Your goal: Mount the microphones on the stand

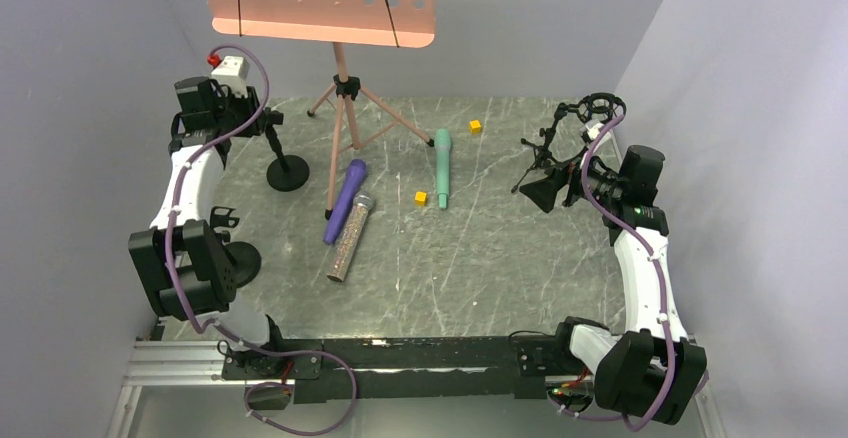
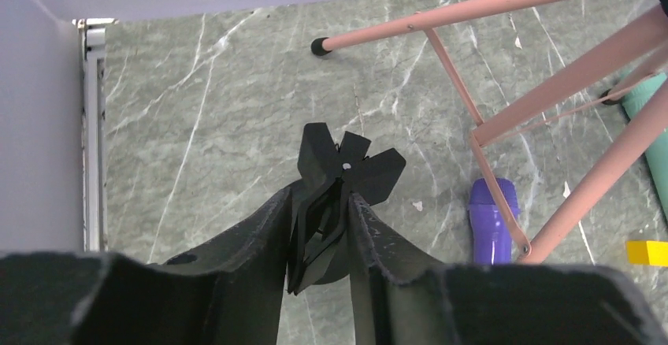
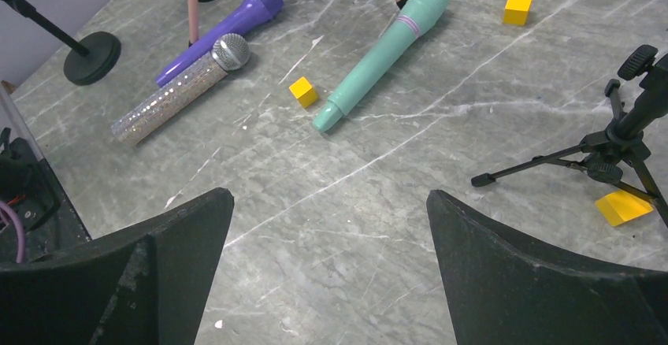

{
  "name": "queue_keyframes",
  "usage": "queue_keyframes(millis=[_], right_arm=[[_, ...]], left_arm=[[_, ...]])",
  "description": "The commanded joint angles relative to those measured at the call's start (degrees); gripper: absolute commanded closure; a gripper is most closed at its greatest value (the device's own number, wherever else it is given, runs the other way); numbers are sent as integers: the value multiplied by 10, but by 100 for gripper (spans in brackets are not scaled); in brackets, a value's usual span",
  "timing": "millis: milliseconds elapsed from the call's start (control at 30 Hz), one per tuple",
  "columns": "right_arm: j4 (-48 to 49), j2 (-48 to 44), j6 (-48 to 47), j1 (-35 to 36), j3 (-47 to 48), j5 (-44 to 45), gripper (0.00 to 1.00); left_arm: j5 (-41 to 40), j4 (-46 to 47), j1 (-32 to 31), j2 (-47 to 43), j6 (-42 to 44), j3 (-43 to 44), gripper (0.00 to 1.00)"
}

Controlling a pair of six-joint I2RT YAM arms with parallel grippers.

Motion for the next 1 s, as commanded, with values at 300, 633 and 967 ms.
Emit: queue_keyframes(millis=[300, 633, 967], right_arm=[[11, 0, -14, 1, 15, 4, 0], [11, -1, -12, 0, 15, 3, 0], [10, -2, -14, -3, 15, 6, 0]], left_arm=[[69, 26, 2, -15, 46, 11, 100], [32, 76, -3, -134, 13, -41, 100], [-7, 23, -72, -237, 39, -71, 100]])
